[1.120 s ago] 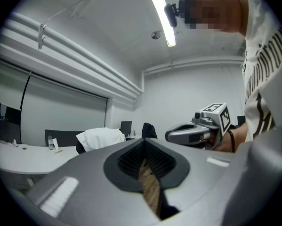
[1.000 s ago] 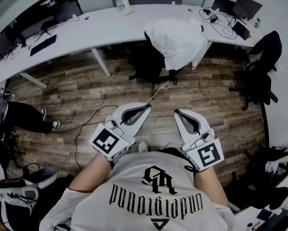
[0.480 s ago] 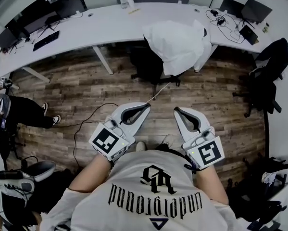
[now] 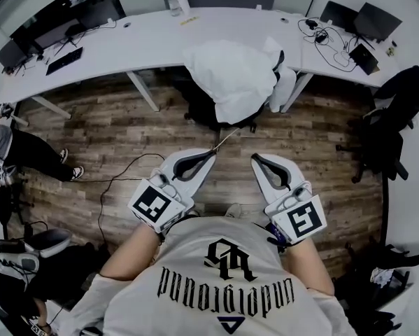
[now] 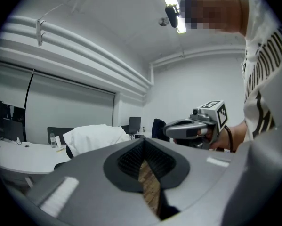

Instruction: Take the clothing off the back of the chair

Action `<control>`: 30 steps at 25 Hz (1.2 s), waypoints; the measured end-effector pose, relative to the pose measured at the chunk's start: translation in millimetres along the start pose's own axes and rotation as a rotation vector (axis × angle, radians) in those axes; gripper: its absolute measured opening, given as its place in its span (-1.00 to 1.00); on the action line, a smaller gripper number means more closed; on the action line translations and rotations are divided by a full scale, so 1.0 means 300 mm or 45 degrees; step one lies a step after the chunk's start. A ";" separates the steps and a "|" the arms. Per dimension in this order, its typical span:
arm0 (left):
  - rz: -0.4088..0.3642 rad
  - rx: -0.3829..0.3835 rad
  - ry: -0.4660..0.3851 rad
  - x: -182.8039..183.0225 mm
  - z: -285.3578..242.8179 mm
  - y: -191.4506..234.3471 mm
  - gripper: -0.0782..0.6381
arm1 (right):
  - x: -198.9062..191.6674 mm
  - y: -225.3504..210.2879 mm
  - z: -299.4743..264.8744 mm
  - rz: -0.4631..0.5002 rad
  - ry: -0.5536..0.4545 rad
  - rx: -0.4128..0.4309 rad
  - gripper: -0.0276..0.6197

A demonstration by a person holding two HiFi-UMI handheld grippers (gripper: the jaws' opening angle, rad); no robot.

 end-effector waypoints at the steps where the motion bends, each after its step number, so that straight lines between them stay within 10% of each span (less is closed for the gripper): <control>1: -0.003 0.003 0.002 -0.005 -0.024 -0.008 -0.64 | -0.006 -0.027 0.011 0.001 -0.001 0.002 -0.89; 30: -0.086 -0.090 0.092 -0.036 -0.348 0.392 -0.55 | -0.095 -0.444 -0.260 -0.003 0.070 -0.056 -0.69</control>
Point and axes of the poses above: the fingertips, and each gripper's own axes: z backward along the fingers, y to its left, x out of its top, the point moved 1 cm from there along z, backward along the fingers, and after that the axes turned 5 degrees about -y, right-handed, at the moved point
